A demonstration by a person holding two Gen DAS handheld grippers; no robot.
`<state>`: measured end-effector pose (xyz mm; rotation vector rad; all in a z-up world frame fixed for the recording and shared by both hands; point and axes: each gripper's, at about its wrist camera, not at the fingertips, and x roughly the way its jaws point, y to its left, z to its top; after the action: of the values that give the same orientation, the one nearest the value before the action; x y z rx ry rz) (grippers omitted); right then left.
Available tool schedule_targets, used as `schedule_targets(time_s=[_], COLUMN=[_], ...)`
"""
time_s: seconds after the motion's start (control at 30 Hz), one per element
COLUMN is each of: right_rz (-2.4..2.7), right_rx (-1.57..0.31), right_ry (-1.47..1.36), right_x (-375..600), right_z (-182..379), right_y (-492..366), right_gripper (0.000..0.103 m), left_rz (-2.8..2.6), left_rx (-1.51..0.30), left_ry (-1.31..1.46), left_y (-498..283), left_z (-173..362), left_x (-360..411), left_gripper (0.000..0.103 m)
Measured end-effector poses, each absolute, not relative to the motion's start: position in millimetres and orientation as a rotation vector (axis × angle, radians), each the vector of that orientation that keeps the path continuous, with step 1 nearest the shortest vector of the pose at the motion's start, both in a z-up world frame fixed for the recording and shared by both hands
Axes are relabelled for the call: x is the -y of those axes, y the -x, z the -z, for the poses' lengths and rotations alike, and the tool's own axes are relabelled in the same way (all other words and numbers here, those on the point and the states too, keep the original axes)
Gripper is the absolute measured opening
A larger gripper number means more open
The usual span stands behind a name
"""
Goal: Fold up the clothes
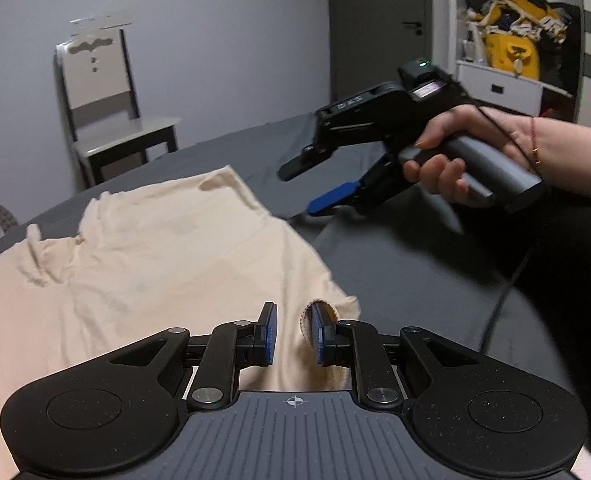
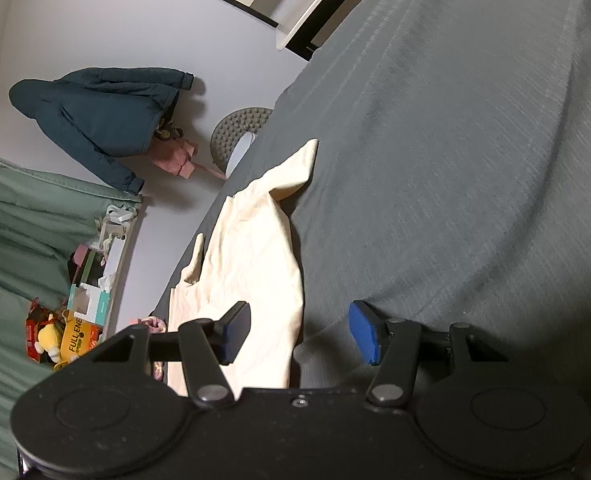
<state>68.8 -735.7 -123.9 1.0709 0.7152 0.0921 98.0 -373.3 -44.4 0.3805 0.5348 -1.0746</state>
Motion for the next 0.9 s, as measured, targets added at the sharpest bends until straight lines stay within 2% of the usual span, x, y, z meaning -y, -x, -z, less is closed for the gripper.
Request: schedule_targets(time_s=[0.27,0.67,0.7,0.73,0.9], right_rz=[-0.092,-0.084,-0.082,-0.079,-0.027], right_rx=[-0.714,-0.706,-0.705,-0.703,-0.642], right_ry=[-1.078,-1.076,-1.074,-1.07,-1.028], right_x=[736,734,733,733,730], right_z=[125,126,125,125,118], right_y=[-70,-71,-72,-72,-75], right_gripper=[0.054,0.054,0.054,0.054,0.053], left_rz=[1.158,1.209,1.216,1.219,1.222], left_rx=[-0.414,-0.324,-0.318,-0.32,-0.326], left_ry=[-0.599,-0.731,-0.734,-0.728,-0.672], left_y=[-70,-41,-39,-38,-34], left_z=[46,43,43,43,38], left_x=[381,393,392,391,384], left_gripper=[0.017,0.017,0.016,0.002,0.001])
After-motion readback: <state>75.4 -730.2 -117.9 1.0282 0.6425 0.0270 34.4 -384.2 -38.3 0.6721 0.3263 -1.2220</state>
